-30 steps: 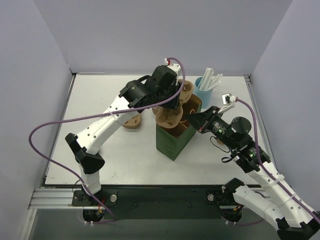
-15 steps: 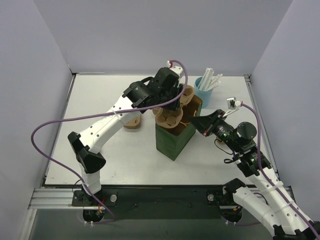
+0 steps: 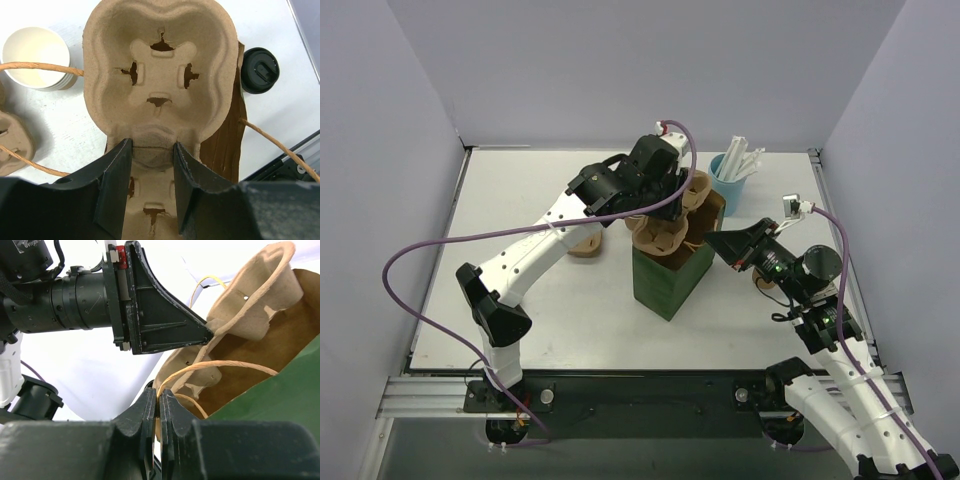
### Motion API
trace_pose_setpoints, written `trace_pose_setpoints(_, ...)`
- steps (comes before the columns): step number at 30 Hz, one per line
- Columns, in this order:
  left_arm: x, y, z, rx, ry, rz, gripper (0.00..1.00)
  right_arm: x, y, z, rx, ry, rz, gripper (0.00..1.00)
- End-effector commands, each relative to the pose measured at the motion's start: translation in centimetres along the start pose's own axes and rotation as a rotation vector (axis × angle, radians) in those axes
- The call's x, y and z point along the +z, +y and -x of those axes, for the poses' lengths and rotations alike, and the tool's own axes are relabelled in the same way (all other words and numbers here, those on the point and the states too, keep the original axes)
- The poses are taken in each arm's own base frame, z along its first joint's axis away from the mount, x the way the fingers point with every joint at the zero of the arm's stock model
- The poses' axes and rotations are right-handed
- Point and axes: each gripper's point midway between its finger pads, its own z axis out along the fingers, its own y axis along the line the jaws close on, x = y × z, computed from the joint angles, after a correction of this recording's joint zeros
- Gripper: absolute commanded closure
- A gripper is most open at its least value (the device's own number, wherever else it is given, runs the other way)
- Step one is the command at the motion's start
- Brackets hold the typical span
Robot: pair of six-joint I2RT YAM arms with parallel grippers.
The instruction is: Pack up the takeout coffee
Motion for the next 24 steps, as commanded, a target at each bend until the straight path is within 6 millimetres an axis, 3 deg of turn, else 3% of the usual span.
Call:
trace_pose_setpoints(1, -0.5, -1.9, 1.6, -0.008, -0.057, -0.080, 0.77, 0.0, 2.0, 1.2, -0.031, -0.039, 0.099, 1.00)
trace_pose_setpoints(14, 0.3, -3.3, 0.9, 0.033, -0.052, -0.144, 0.77, -0.1, 1.9, 1.4, -0.030, -0.040, 0.098, 1.00)
trace_pose_setpoints(24, -1.8, -4.3, 2.9, 0.009, -0.109, -0.200, 0.78, -0.2, 1.8, 1.6, -0.032, -0.046, 0.094, 1.00)
